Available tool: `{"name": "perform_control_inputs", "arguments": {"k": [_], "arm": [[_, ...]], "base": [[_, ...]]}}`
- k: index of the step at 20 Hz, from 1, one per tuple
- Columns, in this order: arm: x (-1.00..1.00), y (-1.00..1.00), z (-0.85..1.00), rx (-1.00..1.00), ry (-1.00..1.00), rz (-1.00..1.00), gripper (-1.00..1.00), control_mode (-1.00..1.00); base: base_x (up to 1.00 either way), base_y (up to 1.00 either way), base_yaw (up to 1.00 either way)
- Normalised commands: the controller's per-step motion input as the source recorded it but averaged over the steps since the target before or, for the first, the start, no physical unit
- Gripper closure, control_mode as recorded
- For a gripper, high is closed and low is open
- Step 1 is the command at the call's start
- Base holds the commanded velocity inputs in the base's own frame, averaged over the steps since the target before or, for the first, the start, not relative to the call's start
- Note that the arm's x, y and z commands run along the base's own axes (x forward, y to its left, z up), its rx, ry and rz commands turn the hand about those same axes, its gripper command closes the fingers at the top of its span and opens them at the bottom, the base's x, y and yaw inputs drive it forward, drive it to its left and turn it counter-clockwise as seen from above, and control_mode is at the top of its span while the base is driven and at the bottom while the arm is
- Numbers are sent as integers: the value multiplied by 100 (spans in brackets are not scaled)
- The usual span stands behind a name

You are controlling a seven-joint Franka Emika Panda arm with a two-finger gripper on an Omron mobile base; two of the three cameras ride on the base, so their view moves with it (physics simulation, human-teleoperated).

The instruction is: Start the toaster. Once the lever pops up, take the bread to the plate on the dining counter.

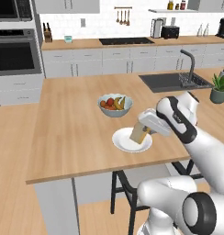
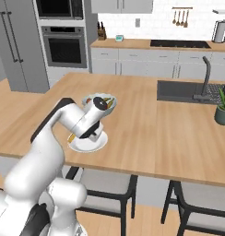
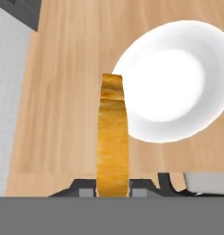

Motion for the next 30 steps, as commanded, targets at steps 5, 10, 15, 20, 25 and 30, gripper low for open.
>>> {"name": "perform_control_inputs", "arguments": {"k": [5, 10, 15, 20, 25, 30], "arm": [[62, 15, -21, 1, 1, 0, 100, -100], [53, 12, -30, 1, 3, 0, 100, -100], [17, -4, -55, 4, 0, 0, 100, -100], [17, 0, -43, 3, 1, 0, 100, -100], [28, 0, -3, 3, 2, 0, 100, -100], [31, 0, -1, 3, 0, 0, 100, -100]], "base": [[0, 0, 0], [0, 0, 0], [0, 0, 0], [0, 0, 0], [0, 0, 0], [0, 0, 0]]}}
